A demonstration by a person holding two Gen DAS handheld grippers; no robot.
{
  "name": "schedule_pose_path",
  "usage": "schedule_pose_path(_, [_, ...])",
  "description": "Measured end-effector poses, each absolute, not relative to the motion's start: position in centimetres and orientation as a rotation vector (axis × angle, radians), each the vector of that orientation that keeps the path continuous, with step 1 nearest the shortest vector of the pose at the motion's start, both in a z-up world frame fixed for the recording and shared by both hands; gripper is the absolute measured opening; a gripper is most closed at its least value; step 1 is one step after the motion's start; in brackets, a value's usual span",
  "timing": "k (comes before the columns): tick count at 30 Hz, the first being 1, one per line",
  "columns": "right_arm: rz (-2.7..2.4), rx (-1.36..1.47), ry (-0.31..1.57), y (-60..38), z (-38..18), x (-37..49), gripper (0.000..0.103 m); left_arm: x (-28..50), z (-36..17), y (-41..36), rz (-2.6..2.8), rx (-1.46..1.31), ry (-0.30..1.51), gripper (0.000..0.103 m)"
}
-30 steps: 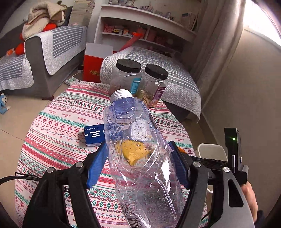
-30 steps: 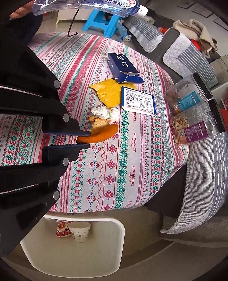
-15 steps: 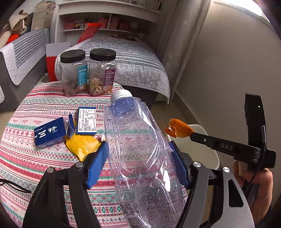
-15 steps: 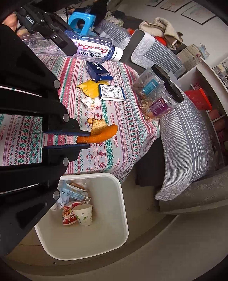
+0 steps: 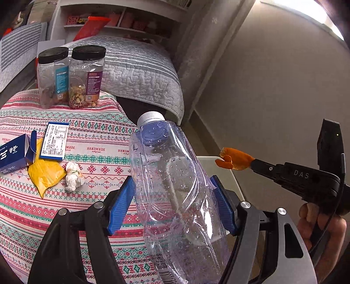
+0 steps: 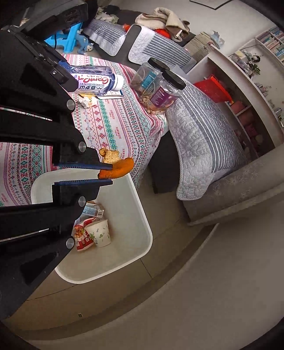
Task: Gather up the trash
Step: 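Carry the water bottle over the white bin and open the left tool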
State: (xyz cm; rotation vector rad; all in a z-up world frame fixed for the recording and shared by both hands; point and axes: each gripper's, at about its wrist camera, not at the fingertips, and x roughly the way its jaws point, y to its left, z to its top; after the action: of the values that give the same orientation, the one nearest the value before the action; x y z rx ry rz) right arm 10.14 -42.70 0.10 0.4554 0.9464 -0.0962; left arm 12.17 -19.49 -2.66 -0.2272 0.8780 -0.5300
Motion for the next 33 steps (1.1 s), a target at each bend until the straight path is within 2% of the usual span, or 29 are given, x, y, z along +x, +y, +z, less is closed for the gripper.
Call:
schedule_pose_path(7, [-0.192, 0.424, 0.927, -44.0, 0.5, 9.5, 0.008, 12.4, -4.6, -24.4, -0.604, -0.249, 0.925, 0.069])
schedule_pose_path(24, [-0.238, 0.455, 0.950, -45.0, -0.5, 9.3, 0.008, 12.8, -10.0, -30.0, -0.619, -0.245, 1.052, 0.070])
schedule_pose_path(26, [-0.255, 0.450, 0.961, -45.0, -0.6, 9.5, 0.015, 13.2, -10.4, -30.3, -0.626, -0.240, 1.073, 0.071])
schedule_pose_path(27, [-0.262, 0.451, 0.961, -45.0, -0.6, 9.5, 0.017, 13.2, -10.5, -30.2, -0.630, -0.251, 1.074, 0.074])
schedule_pose_path(29, [-0.270, 0.452, 0.955, -45.1, -0.6, 9.3, 0.028, 13.2, -10.5, -29.7, -0.617, -0.270, 1.072, 0.079])
schedule_pose_path(32, [-0.276, 0.448, 0.943, -44.9, -0.3, 9.1, 0.040, 13.4, -10.2, -28.6, -0.605, -0.277, 1.068, 0.079])
schedule_pose_path(33, [-0.274, 0.446, 0.940, -44.8, -0.3, 9.1, 0.042, 13.7, -10.1, -28.3, -0.597, -0.273, 1.061, 0.079])
